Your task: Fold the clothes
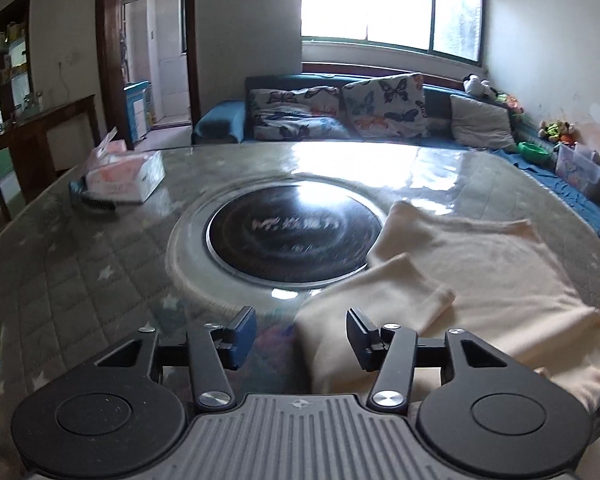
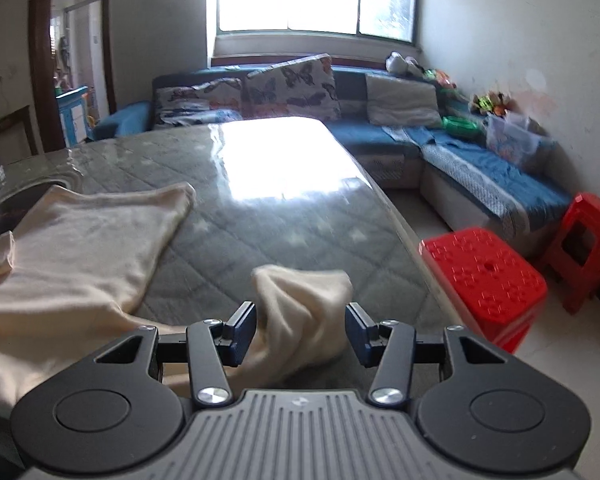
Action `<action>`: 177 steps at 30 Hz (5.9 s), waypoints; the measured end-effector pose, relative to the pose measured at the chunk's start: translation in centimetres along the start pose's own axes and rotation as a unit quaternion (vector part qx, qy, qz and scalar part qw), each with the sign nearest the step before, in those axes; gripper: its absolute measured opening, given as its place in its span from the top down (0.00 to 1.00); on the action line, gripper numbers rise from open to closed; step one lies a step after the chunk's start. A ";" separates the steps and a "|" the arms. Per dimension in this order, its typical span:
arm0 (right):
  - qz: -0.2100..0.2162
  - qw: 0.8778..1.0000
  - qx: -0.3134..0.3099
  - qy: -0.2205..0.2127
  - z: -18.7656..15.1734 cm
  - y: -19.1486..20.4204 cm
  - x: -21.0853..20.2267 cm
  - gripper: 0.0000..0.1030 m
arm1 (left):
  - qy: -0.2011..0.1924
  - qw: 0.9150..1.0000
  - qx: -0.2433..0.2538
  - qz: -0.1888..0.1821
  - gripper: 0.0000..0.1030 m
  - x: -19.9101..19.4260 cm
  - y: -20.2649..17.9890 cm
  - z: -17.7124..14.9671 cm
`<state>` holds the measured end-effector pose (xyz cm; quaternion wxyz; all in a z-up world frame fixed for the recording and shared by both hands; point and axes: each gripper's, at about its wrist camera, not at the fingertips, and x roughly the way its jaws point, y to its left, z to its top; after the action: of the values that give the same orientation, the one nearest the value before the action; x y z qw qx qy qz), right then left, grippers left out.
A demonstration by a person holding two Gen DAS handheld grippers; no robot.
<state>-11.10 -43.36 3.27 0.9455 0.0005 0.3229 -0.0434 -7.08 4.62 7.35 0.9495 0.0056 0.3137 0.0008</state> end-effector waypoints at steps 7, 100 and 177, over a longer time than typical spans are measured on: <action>0.049 0.998 -0.045 -0.007 3.1 3.0 2.0 0.52 | -0.004 0.999 0.029 -0.034 0.49 3.2 -2.6 2.8; 0.130 0.980 -0.138 0.061 12.9 13.4 19.6 0.88 | 0.028 0.998 -0.003 -0.054 0.85 19.6 -2.9 8.8; 0.336 0.893 -0.297 0.044 -0.2 19.3 -2.6 0.97 | -0.023 0.981 -0.155 0.118 0.97 2.1 12.5 -4.0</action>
<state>-11.68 -23.92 4.24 0.8444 -0.1705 0.3426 0.3749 -7.73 17.19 3.04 0.9391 -0.1043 0.2852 0.1609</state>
